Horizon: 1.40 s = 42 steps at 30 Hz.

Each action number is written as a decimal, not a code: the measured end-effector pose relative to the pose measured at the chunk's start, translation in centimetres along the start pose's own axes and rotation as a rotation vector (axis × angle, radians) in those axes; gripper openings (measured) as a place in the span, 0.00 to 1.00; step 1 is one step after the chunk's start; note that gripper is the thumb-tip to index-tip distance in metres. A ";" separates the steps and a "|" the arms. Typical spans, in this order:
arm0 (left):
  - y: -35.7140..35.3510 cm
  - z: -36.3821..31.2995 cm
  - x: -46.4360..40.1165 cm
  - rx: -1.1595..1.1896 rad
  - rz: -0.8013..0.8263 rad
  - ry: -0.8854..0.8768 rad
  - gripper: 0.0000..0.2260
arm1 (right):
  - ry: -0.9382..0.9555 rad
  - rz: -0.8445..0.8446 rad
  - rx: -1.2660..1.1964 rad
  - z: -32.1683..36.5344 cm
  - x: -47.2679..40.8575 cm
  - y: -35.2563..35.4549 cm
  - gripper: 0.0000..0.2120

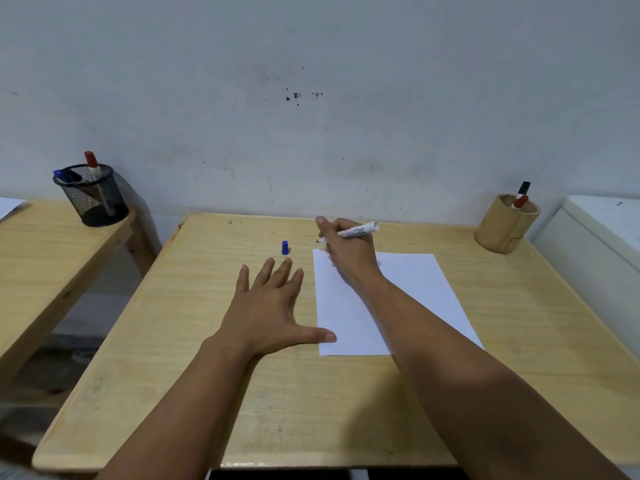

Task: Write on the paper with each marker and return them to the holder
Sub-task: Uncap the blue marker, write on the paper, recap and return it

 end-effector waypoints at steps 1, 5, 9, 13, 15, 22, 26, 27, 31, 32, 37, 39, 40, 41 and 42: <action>0.0 0.0 0.0 0.000 0.001 -0.002 0.61 | 0.008 -0.015 0.023 -0.5 0.0 -0.2 0.19; -0.1 0.2 -0.1 0.004 0.008 -0.011 0.61 | -0.031 -0.053 0.024 -1.5 0.1 -0.1 0.14; -0.2 0.5 -0.2 -0.009 0.024 -0.023 0.63 | -0.061 -0.072 0.038 -1.3 0.2 -0.1 0.14; -0.3 0.5 -0.2 -0.012 0.031 -0.028 0.63 | -0.044 -0.067 0.043 -1.4 0.2 -0.2 0.11; -0.3 0.5 -0.2 -0.011 0.030 -0.026 0.63 | -0.029 -0.059 0.066 -1.6 0.1 -0.3 0.13; -0.2 0.4 -0.3 -0.020 0.028 -0.028 0.63 | 0.023 -0.023 0.142 -1.4 0.2 -0.6 0.14; -0.1 0.4 -0.2 -0.028 0.028 -0.030 0.63 | 0.024 -0.023 0.142 -1.5 0.1 -0.7 0.12; -0.2 0.4 -0.2 -0.028 0.029 -0.029 0.63 | 0.023 -0.026 0.141 -1.5 0.1 -0.7 0.12; -0.2 0.4 -0.3 -0.020 0.010 -0.022 0.63 | 0.000 -0.020 0.138 -1.6 -0.2 -0.8 0.14; -0.1 0.4 -0.2 -0.019 0.008 -0.024 0.62 | -0.008 -0.017 0.131 -1.7 -0.2 -0.7 0.14; 0.8 -0.1 0.0 0.148 -0.051 0.024 0.55 | -0.092 -0.055 -0.060 -1.9 -0.8 -0.4 0.13; 1.7 0.4 -0.8 0.330 -0.283 0.144 0.39 | -0.140 -0.015 -0.163 -1.5 -1.1 -0.5 0.17; 2.0 0.8 -1.5 0.391 -0.408 0.203 0.29 | -0.161 0.014 -0.196 -1.2 -1.2 -0.5 0.18; 2.3 1.2 -2.3 0.414 -0.480 0.247 0.21 | -0.175 0.043 -0.206 -0.8 -1.2 -0.5 0.19; 2.5 1.5 -3.2 0.399 -0.493 0.269 0.20 | -0.177 0.065 -0.189 -0.3 -1.1 -0.5 0.19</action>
Point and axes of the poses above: each hand's wrist, its own x-axis away from the middle knuckle, its own y-axis out of the back of the hand, z = x × y, the point moved 3 cm from there along -x, towards the middle knuckle, and after that the axes turned 8 degrees about -z, right-handed, at the moved point
